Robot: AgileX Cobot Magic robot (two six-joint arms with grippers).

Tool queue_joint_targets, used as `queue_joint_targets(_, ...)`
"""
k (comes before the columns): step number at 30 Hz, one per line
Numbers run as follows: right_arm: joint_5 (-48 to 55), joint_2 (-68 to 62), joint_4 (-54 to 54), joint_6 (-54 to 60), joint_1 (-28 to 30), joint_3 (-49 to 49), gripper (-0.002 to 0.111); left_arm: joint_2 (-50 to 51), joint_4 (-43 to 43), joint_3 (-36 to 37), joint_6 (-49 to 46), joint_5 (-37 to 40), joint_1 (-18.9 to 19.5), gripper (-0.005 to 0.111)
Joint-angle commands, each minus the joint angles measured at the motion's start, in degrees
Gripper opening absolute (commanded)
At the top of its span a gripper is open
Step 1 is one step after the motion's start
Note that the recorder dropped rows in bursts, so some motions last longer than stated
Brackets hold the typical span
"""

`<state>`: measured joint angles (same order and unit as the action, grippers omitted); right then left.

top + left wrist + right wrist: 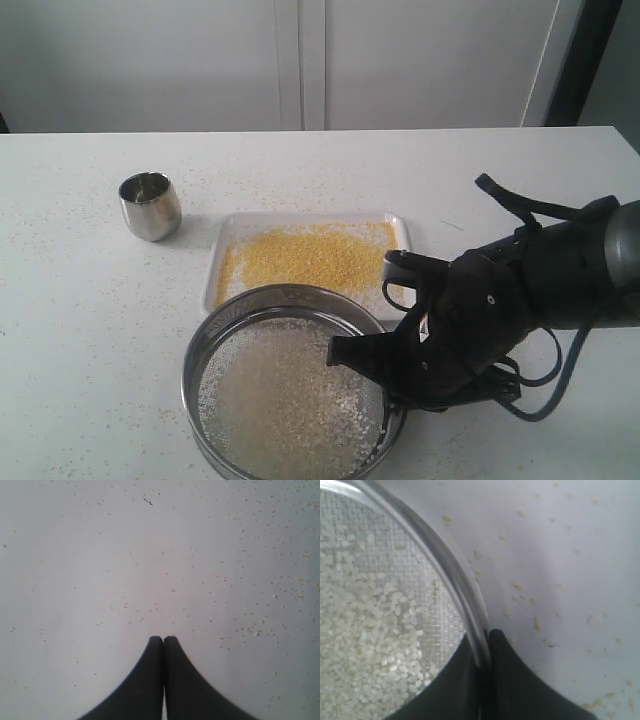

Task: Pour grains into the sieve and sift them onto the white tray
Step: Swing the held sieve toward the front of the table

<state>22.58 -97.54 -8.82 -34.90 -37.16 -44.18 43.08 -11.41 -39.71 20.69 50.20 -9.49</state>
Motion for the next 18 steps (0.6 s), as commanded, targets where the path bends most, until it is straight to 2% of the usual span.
queue_joint_targets(1,2.42,-0.97,2.86,0.18,-0.1,-0.6,0.0,-0.43,0.27,0.45,0.03,0.37,0.18,0.0)
queue_joint_targets(10,8.3,-0.51,8.82,0.18,-0.1,-5.13,0.0,-0.43,0.27,0.45,0.03,0.37,0.18,0.0)
queue_joint_targets(18,7.82,-0.51,8.82,0.18,-0.1,-6.12,0.0,-0.43,0.27,0.45,0.03,0.37,0.18,0.0)
